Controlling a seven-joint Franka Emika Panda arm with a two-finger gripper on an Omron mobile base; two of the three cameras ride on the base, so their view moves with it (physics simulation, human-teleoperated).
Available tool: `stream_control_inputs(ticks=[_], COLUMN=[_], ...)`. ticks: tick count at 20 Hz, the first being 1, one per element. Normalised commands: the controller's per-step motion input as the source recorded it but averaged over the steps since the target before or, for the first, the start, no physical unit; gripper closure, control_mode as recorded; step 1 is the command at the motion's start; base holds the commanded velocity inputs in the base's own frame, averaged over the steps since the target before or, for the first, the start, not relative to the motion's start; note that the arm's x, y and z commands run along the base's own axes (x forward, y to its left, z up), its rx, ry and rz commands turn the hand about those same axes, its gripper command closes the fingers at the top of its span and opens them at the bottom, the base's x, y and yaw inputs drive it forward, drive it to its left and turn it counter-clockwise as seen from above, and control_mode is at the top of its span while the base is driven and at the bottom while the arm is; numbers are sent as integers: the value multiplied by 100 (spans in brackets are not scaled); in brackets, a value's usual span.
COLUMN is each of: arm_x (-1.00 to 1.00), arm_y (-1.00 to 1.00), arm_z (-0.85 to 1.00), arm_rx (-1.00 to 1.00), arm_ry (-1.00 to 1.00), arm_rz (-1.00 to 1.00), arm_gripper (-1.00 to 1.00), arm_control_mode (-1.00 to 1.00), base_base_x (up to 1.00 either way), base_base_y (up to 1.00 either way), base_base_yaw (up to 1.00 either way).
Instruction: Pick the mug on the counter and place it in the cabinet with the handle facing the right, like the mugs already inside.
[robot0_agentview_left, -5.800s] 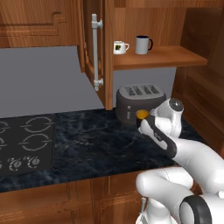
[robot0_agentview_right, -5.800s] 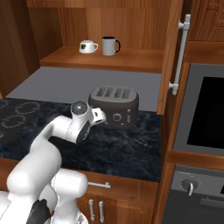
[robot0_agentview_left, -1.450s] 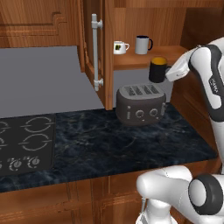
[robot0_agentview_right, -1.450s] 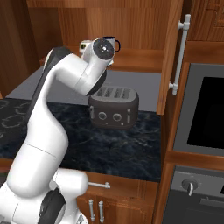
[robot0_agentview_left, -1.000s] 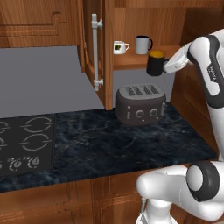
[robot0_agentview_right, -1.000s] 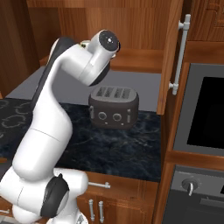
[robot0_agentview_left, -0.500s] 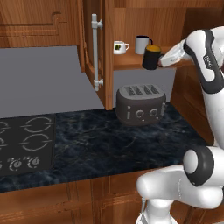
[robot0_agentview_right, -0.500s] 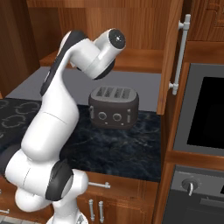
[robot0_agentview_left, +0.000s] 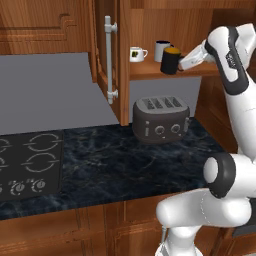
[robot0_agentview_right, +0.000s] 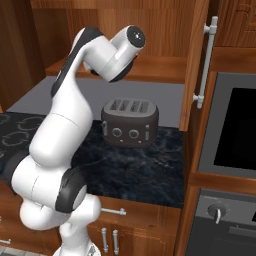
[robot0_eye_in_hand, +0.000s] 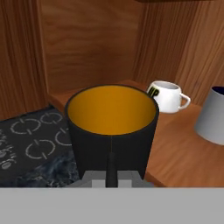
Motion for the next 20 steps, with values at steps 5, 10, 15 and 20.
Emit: stream_control_inputs(ticks=[5, 10, 15, 20], arm_x=[27, 26, 20, 15], arm_y=[0, 0, -3, -10], arm_z=[0, 0, 0, -8], arm_rx=[0, 0, 0, 0], arm_ry=[0, 0, 0, 0], arm_rz=[0, 0, 0, 0], arm_gripper=[100, 100, 100, 100], arm_control_mode=[-100, -100, -100, -100], base_base_x=[0, 0, 0, 0], base_base_y=[0, 0, 0, 0], base_base_yaw=[0, 0, 0, 0])
